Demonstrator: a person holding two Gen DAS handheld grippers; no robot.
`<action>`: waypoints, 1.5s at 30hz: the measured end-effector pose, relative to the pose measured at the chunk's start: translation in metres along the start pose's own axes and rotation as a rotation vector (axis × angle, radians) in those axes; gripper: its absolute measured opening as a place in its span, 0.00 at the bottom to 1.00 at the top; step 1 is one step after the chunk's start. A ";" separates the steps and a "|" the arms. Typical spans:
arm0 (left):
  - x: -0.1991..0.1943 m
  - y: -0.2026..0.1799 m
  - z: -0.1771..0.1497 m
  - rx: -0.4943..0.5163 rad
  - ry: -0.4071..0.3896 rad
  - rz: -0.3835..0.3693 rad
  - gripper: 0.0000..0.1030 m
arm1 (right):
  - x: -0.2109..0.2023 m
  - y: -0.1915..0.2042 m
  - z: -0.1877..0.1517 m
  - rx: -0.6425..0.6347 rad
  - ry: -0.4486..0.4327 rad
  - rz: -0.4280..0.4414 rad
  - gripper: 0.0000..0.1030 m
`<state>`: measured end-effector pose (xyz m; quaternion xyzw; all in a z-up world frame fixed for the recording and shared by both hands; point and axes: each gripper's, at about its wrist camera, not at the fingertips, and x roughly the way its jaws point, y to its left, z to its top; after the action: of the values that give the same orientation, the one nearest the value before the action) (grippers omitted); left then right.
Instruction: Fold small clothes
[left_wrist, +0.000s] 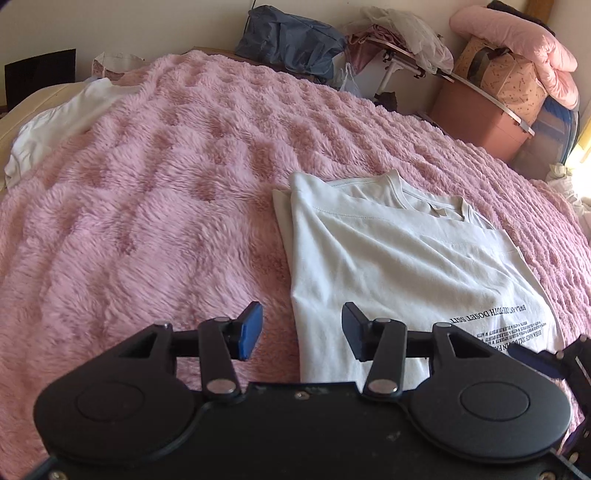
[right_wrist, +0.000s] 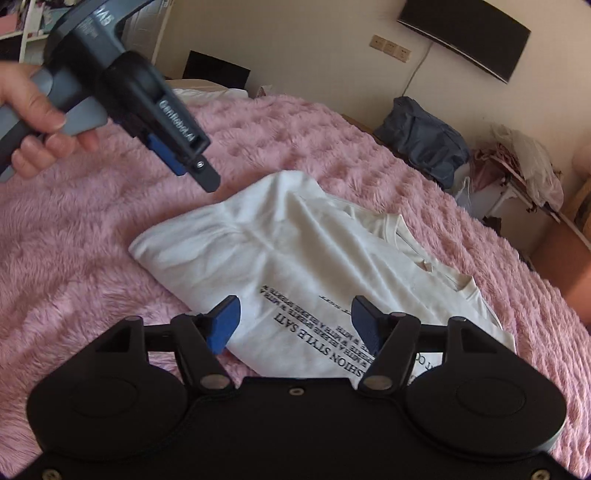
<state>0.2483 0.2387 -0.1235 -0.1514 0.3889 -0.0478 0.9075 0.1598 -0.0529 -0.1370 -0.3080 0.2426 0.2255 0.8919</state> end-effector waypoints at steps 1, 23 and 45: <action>0.001 0.006 0.001 -0.020 -0.004 -0.017 0.49 | 0.003 0.012 0.002 -0.046 -0.002 -0.001 0.64; 0.103 0.052 0.034 -0.287 0.022 -0.232 0.49 | 0.059 0.116 0.028 -0.374 -0.052 -0.068 0.63; 0.148 0.063 0.061 -0.420 -0.009 -0.400 0.14 | 0.058 0.127 0.038 -0.339 -0.102 -0.077 0.25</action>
<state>0.3930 0.2826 -0.2058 -0.4098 0.3486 -0.1438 0.8306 0.1462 0.0764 -0.1993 -0.4514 0.1436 0.2440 0.8462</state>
